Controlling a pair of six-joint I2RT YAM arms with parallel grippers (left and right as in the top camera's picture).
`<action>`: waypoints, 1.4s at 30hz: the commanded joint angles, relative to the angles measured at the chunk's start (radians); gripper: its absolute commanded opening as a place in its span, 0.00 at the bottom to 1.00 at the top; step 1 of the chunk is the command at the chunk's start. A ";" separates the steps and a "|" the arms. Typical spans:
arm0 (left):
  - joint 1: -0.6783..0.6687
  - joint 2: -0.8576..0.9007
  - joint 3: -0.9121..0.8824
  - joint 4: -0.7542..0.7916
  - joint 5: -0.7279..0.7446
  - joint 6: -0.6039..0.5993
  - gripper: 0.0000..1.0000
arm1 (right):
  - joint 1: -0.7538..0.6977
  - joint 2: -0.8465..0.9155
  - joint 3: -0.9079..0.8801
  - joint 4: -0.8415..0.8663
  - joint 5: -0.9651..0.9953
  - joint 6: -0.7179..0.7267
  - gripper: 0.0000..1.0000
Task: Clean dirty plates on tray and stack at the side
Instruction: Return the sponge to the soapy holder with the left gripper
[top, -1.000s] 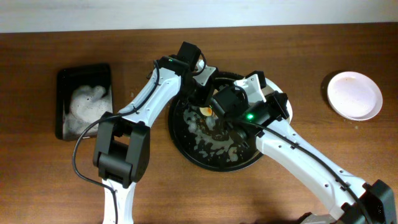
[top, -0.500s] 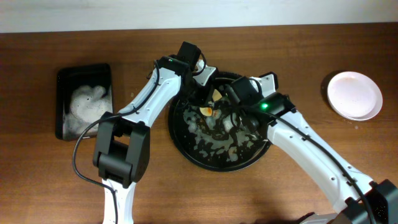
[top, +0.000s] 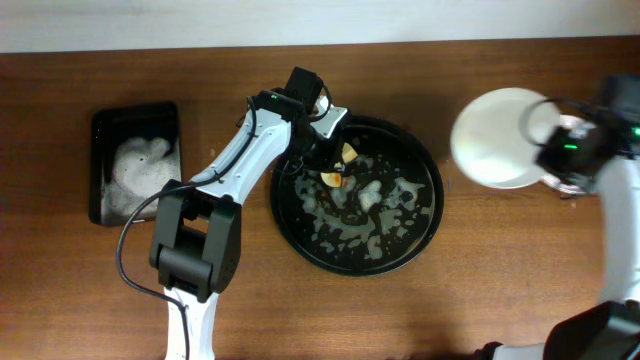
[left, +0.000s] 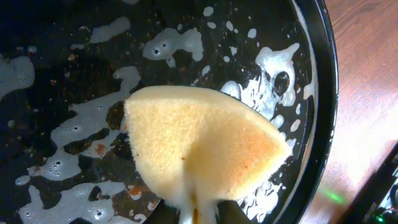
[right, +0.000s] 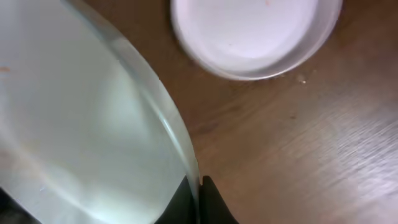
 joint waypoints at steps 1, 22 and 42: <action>0.002 0.010 0.017 -0.003 0.018 0.015 0.11 | -0.208 0.077 0.020 0.050 -0.206 0.090 0.04; 0.002 0.010 0.017 -0.020 0.019 0.015 0.11 | -0.336 0.416 0.020 0.392 -0.212 0.205 0.18; 0.049 -0.184 0.018 -0.108 -0.033 -0.015 0.09 | -0.115 -0.122 0.091 0.099 -0.565 -0.091 0.69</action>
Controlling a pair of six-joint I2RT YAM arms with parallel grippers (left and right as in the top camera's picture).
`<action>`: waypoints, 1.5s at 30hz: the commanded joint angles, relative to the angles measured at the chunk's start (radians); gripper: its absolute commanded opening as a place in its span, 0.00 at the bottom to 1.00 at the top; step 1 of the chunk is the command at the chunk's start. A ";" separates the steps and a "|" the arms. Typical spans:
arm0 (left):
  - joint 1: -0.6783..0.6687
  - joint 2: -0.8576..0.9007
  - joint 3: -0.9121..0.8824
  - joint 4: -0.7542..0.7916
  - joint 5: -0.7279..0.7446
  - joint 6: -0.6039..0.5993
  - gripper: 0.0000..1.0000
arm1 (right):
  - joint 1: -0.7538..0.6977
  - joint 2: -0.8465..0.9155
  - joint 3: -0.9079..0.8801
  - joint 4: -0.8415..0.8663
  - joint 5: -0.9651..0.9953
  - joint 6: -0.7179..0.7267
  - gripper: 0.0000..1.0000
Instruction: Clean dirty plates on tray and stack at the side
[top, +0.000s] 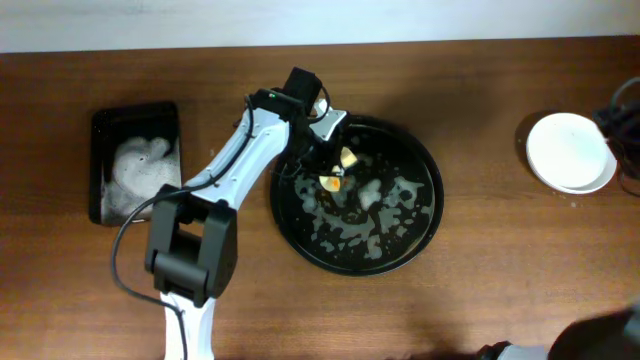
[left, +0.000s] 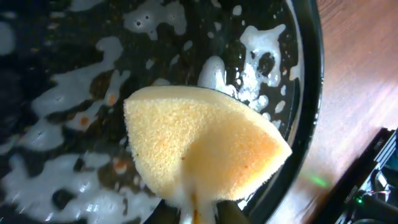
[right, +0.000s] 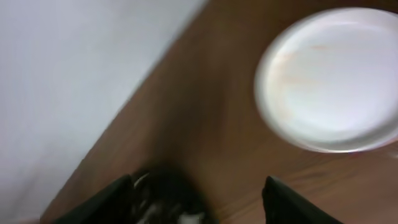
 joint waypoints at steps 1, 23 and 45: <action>0.072 -0.172 0.018 -0.039 -0.048 -0.012 0.09 | 0.151 -0.114 0.012 -0.083 -0.010 -0.093 0.69; 0.690 -0.182 -0.353 0.291 -0.728 0.180 0.36 | 0.647 -0.117 0.012 -0.227 0.286 -0.093 0.74; 0.452 -0.705 -0.258 0.001 -0.364 0.172 0.99 | 0.829 -0.185 0.012 -0.244 0.323 -0.251 0.99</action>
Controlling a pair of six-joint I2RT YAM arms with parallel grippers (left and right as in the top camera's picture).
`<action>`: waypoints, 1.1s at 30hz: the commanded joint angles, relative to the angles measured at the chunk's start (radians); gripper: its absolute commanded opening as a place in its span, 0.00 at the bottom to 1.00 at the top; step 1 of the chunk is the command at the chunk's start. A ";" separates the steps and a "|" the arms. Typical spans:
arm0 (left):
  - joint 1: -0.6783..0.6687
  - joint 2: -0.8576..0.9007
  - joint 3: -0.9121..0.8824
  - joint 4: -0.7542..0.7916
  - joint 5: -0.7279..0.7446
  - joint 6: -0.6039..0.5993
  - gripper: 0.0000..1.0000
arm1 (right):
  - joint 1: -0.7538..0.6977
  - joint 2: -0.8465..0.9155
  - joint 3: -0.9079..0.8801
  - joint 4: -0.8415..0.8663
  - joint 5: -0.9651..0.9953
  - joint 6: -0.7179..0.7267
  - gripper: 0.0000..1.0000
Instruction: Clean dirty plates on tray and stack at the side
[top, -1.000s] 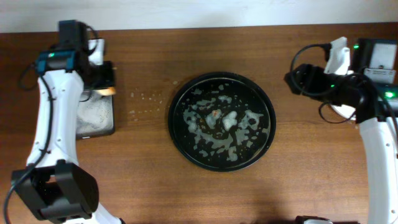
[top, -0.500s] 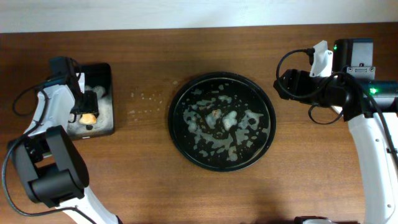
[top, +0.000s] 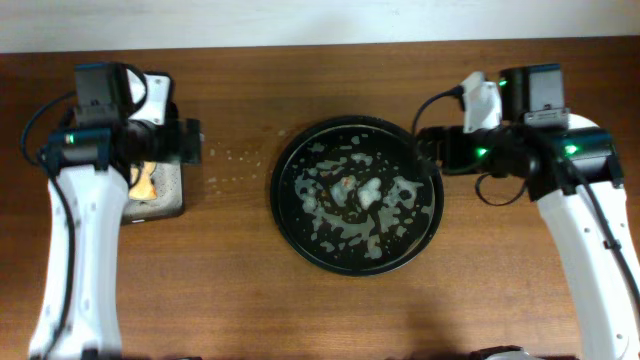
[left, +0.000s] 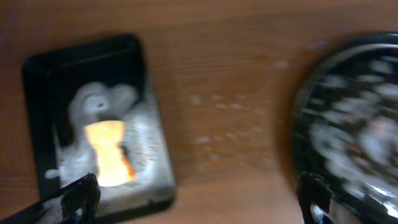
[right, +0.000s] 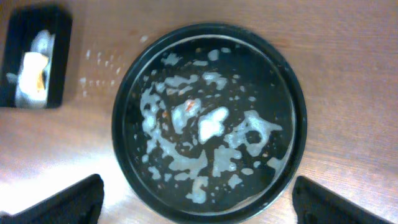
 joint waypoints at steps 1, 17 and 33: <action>-0.076 -0.127 0.011 -0.068 0.048 0.002 0.99 | 0.076 -0.088 0.002 -0.008 0.028 -0.036 0.99; -0.113 -0.158 0.011 -0.092 0.048 0.002 0.99 | 0.079 -0.150 0.013 -0.167 -0.031 -0.098 0.99; -0.113 -0.158 0.011 -0.092 0.048 0.002 0.99 | -0.038 -0.716 -0.360 0.197 0.307 -0.296 0.99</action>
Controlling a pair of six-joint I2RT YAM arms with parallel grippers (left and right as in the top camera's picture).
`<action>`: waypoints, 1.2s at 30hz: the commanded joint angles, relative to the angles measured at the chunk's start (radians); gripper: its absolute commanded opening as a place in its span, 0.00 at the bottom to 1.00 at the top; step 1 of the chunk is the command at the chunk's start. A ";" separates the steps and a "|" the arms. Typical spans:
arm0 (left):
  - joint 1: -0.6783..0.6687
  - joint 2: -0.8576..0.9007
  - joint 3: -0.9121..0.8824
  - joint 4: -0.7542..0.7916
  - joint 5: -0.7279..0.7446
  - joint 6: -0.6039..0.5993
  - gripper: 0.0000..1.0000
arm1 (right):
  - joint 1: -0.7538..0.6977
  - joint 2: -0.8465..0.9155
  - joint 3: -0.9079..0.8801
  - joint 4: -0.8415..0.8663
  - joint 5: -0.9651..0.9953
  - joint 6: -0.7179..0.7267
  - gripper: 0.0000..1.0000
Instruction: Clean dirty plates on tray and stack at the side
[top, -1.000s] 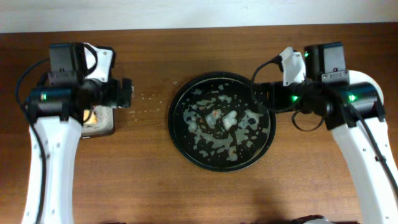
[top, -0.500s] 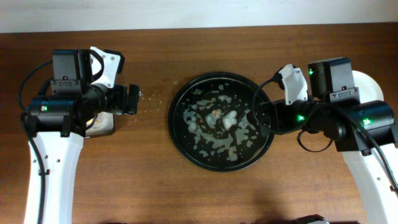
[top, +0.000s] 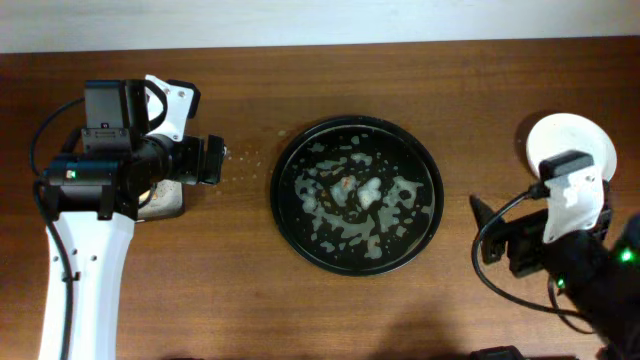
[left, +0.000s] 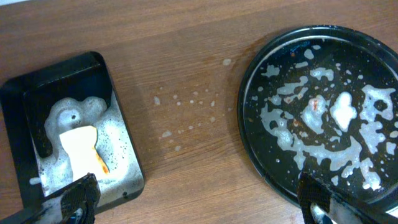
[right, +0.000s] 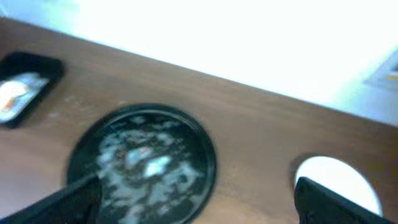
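The round black tray (top: 355, 195) lies mid-table, streaked with foam and crumbs, with no plate on it. White plates (top: 570, 150) sit stacked at the far right edge, also seen blurred as the plates (right: 336, 180). The yellow sponge (left: 81, 149) lies in the foamy black tub (left: 37, 106). My left gripper (top: 210, 160) hovers open between tub and tray, its fingers wide apart with nothing between them (left: 199, 205). My right gripper (top: 490, 228) hangs open to the right of the tray, below the plates, and holds nothing (right: 199, 202).
Drops of foam (left: 186, 102) dot the wood between the tub and the tray (left: 323, 112). In the overhead view the left arm covers most of the tub (top: 165, 200). A white wall runs along the table's far edge.
My right arm has moved from above the tray's upper right to the table's lower right, its camera tilted up. The left gripper has shifted slightly right. Both stay open, and the sponge stays in the tub.
First my left gripper held the sponge on the tray while the right held a white plate near another plate at the right. Then that plate lay on the stack, released. Later the sponge lay in the tub, both grippers open. Now both hang off the tray.
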 joint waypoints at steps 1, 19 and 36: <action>-0.003 -0.002 0.011 -0.002 0.014 0.002 0.99 | -0.059 -0.128 -0.297 0.220 0.070 -0.031 0.99; -0.003 -0.002 0.011 -0.002 0.014 0.002 0.99 | -0.120 -0.784 -1.260 0.778 0.023 0.131 0.99; -0.003 -0.002 0.011 -0.002 0.014 0.002 0.99 | -0.120 -0.784 -1.378 0.987 0.023 0.154 0.99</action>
